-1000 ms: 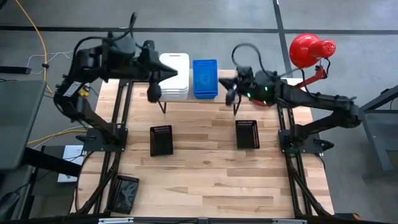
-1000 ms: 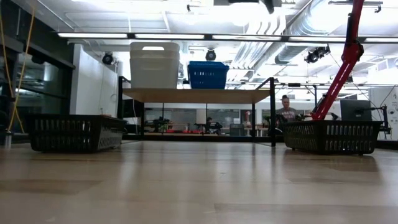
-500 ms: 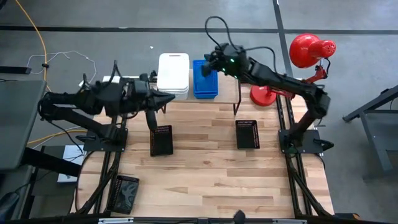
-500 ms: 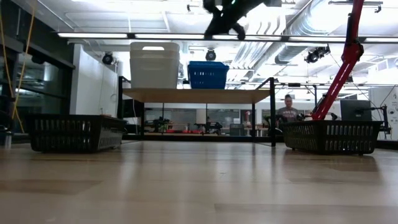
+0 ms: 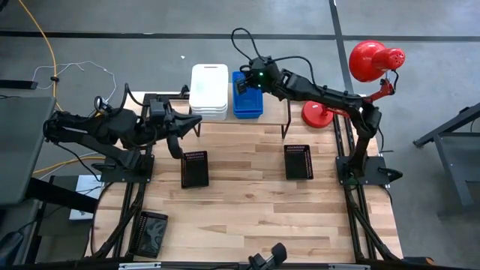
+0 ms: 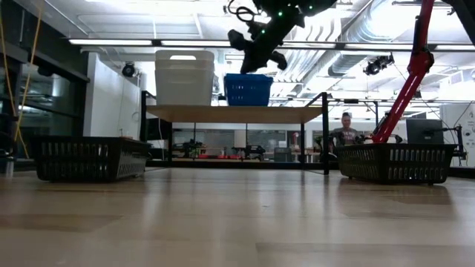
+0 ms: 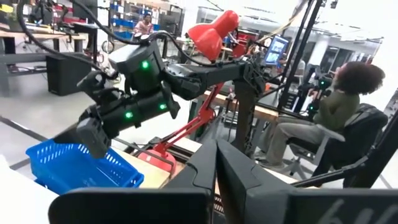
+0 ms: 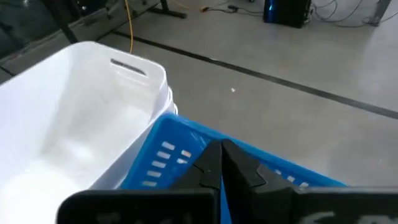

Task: Stack baskets on shelf by color
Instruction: Stack the blue bin on top of the blue bins on the shelf

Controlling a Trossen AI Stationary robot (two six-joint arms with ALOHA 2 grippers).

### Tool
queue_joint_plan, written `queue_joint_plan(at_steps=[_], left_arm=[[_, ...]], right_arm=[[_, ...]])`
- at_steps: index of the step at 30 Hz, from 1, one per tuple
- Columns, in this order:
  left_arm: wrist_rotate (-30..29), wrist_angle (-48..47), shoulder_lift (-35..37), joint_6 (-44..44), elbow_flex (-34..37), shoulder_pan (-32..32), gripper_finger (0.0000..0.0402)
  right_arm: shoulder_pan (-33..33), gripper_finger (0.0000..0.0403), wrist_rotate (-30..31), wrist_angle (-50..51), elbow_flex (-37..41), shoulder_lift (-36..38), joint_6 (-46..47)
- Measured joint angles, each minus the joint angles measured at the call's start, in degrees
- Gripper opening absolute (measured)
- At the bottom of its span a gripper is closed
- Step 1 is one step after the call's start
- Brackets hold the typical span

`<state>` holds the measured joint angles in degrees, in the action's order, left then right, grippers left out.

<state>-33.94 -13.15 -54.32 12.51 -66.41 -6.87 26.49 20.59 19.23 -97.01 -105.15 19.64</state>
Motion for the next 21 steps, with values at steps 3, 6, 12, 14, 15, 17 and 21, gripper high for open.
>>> queue_joint_plan(at_steps=[3,6,12,14,15,17,21], left_arm=[[-0.03,-0.19,0.01,-0.9,0.0,0.0,0.0],[-0.06,-0.33,0.01,-1.79,0.0,0.02,0.0],[-0.02,-0.35,0.01,-2.18,0.0,0.02,0.0],[-0.01,-0.35,-0.01,-2.18,0.0,0.02,0.0],[0.01,-0.35,-0.01,-2.18,0.0,0.02,0.0],[0.24,-0.36,-0.01,-2.19,0.0,0.02,0.0],[1.27,-0.37,-0.01,-2.14,0.0,0.04,0.0]], right_arm=[[0.14,0.0,-2.25,-0.08,0.0,0.03,0.69],[0.25,0.0,-3.27,1.96,0.0,0.03,2.9],[0.62,0.0,-5.81,5.32,0.0,0.03,5.59],[0.37,0.0,-5.61,4.11,0.0,0.39,5.55],[0.09,0.0,-5.59,2.9,0.0,0.56,5.4],[-0.37,0.0,-5.63,1.26,-0.73,0.96,5.18],[-1.49,0.0,-2.76,-1.93,-2.45,1.29,4.3]])
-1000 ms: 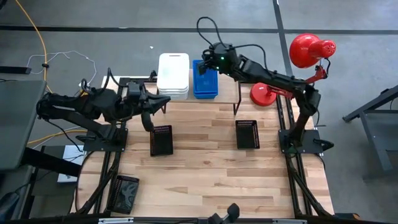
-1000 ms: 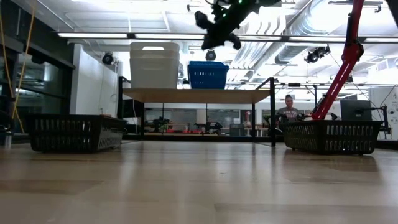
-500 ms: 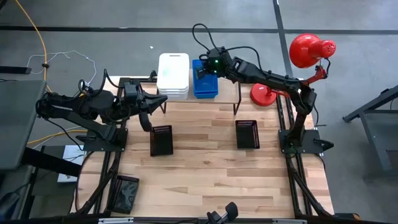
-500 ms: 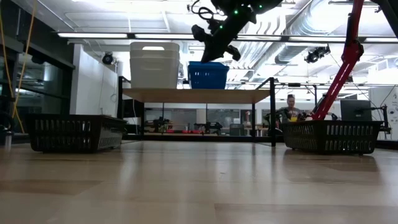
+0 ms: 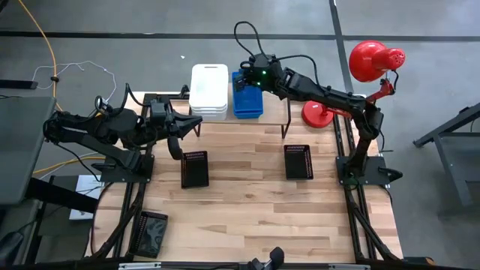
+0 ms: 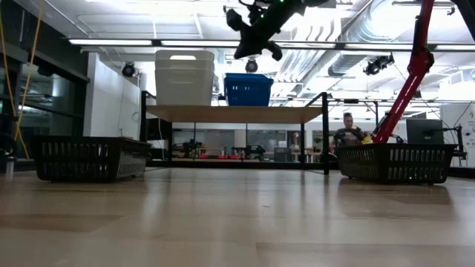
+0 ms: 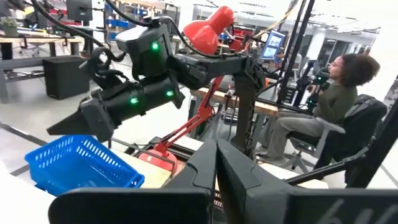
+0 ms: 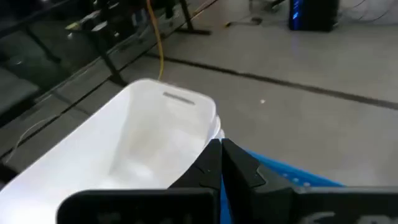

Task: Stack baskets on shelf by color
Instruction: Stack the blue bin on top of the blue bins on the shelf

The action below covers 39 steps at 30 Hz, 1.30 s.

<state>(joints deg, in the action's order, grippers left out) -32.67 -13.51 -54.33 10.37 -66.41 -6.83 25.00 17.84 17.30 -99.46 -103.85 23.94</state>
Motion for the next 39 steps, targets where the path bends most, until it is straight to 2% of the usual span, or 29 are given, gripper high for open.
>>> queue_joint_plan(at_steps=[8,12,24,28,33,39], left_arm=[[0.55,0.02,-0.02,0.49,0.0,0.0,0.0],[0.56,0.02,-0.02,0.56,0.0,0.0,0.0],[0.53,0.04,-0.04,0.42,0.0,0.0,0.0],[0.53,0.04,-0.04,0.42,0.0,0.0,0.0],[0.51,-0.39,-0.04,-0.07,0.0,0.0,0.0],[0.53,-0.94,-0.04,-0.5,0.0,0.04,0.0]], right_arm=[[2.35,0.0,3.98,-0.44,-0.19,-3.2,3.89],[2.78,0.0,1.68,-0.01,-0.21,-4.07,5.19],[2.5,0.0,0.82,3.27,-0.11,-4.15,3.98],[1.64,0.0,0.68,3.79,-0.11,-1.93,-1.66],[0.35,0.0,1.69,18.65,-0.13,3.25,-11.08],[-2.23,0.0,4.3,36.96,1.03,9.31,-13.43]])
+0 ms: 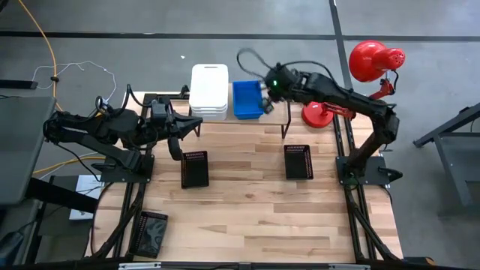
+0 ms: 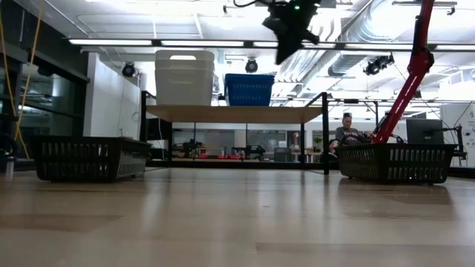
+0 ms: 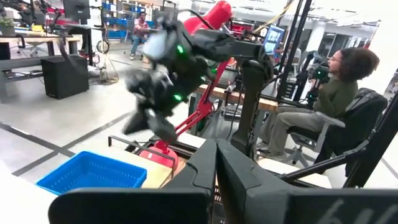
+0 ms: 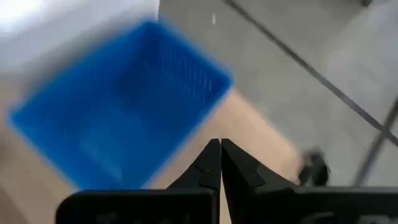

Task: Stack baskets on shelf by color
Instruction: Stack the blue bin on top of the blue bins on the shelf

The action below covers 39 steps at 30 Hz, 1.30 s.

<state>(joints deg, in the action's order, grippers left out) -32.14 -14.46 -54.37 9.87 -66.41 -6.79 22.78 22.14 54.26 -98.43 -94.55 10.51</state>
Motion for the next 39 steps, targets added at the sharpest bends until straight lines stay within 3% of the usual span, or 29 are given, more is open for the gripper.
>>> queue_joint_plan(at_steps=[2,5,9,13,26,39], left_arm=[[0.0,0.02,0.0,0.0,0.0,0.0,0.0],[-0.02,0.11,0.0,-0.02,0.0,0.0,0.0],[-0.02,0.11,0.0,-0.29,0.0,0.0,0.0],[-0.02,0.13,0.0,-2.29,0.0,0.0,0.0],[-0.02,0.15,0.01,-4.13,0.0,0.0,0.0],[0.0,0.26,0.02,-7.28,0.0,0.0,0.0]], right_arm=[[-0.71,0.0,0.16,4.14,3.44,1.7,1.29],[-1.59,0.0,-1.45,1.68,12.19,6.01,4.24],[-3.57,0.0,-3.51,-9.06,23.25,11.88,10.76],[-5.44,0.0,-3.15,-19.93,29.32,14.58,16.6],[-7.13,0.0,-1.19,-26.33,30.73,7.64,23.17],[-9.81,0.0,-1.11,-33.36,30.73,7.56,23.68]])
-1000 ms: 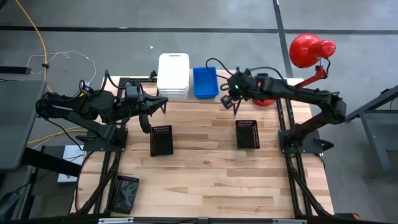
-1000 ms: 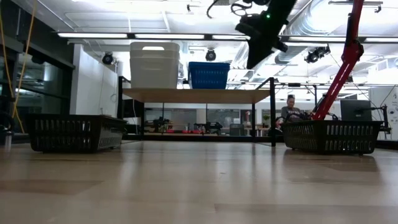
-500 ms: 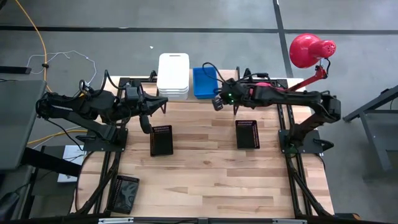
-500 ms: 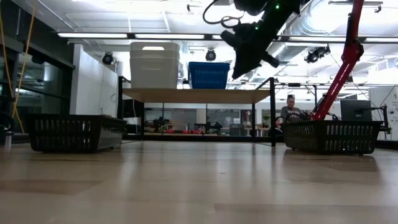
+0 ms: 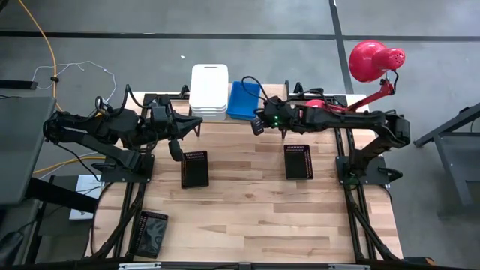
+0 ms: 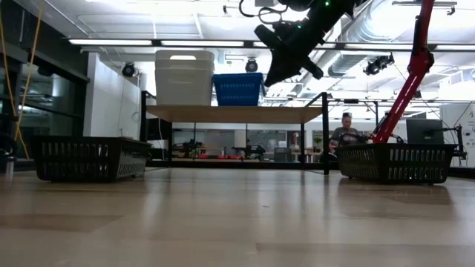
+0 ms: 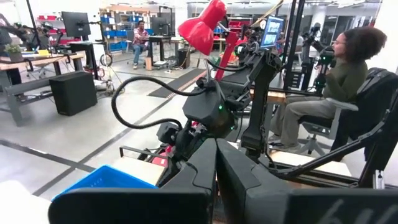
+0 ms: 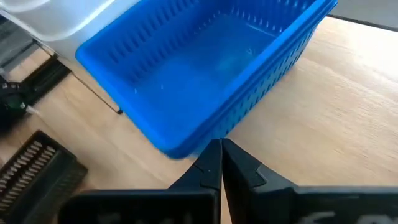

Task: Stack baskets on shelf by color
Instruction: Stack the blue bin on top of the blue bins on the shelf, then put the right black bin on the shelf

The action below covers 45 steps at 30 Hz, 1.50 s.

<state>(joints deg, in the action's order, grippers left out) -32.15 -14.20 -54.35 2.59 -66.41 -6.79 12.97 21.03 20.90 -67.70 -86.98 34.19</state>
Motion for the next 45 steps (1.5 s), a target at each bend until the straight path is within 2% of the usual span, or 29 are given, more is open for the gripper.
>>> queue_joint_plan(at_steps=[4,7,11,13,18,21,24,30,36,39,45], left_arm=[[0.0,-0.13,0.02,-1.76,0.0,0.0,0.0],[0.0,-0.54,0.48,-1.66,0.02,0.0,0.0],[0.0,-1.63,0.88,0.03,0.07,-0.01,0.0],[-0.01,-1.46,1.03,0.22,0.06,-0.02,0.0001],[0.0,-1.46,1.01,0.34,0.04,-0.02,0.0001],[-0.01,-1.44,0.97,0.4,0.04,-0.02,0.0001],[-0.06,-1.42,0.96,0.41,0.04,-0.02,0.0001],[-0.21,-1.42,0.96,1.73,0.04,-0.02,0.0001],[-0.82,-1.4,0.96,1.72,0.04,-0.02,0.0001],[-3.86,-1.4,0.96,1.71,0.04,-0.02,0.0001],[-8.21,-1.38,0.96,1.72,0.04,0.0,0.0001]], right_arm=[[-0.1,0.0,-0.6,4.85,0.0,2.72,-1.16],[-1.21,0.0,-4.07,10.84,0.0,6.44,-3.38],[-6.24,0.0,-10.38,20.23,-0.05,12.49,-4.47],[-10.43,0.0,-11.19,26.39,-0.04,14.97,-3.24],[-23.03,0.0,-7.63,36.98,4.95,21.26,11.09],[-28.86,0.0002,-5.58,35.76,11.81,26.22,21.84],[-30.67,0.0019,-4.92,31.51,18.77,30.77,25.94],[-23.14,0.0109,-6.74,28.14,26.65,35.05,16.27],[-10.16,0.0195,-10.78,26.49,30.48,32.71,-4.16],[-4.7,0.0215,-10.76,24.69,31.21,30.6,-15.1],[2.11,0.022,-13.19,17.74,32.0,26.23,-23.89]])
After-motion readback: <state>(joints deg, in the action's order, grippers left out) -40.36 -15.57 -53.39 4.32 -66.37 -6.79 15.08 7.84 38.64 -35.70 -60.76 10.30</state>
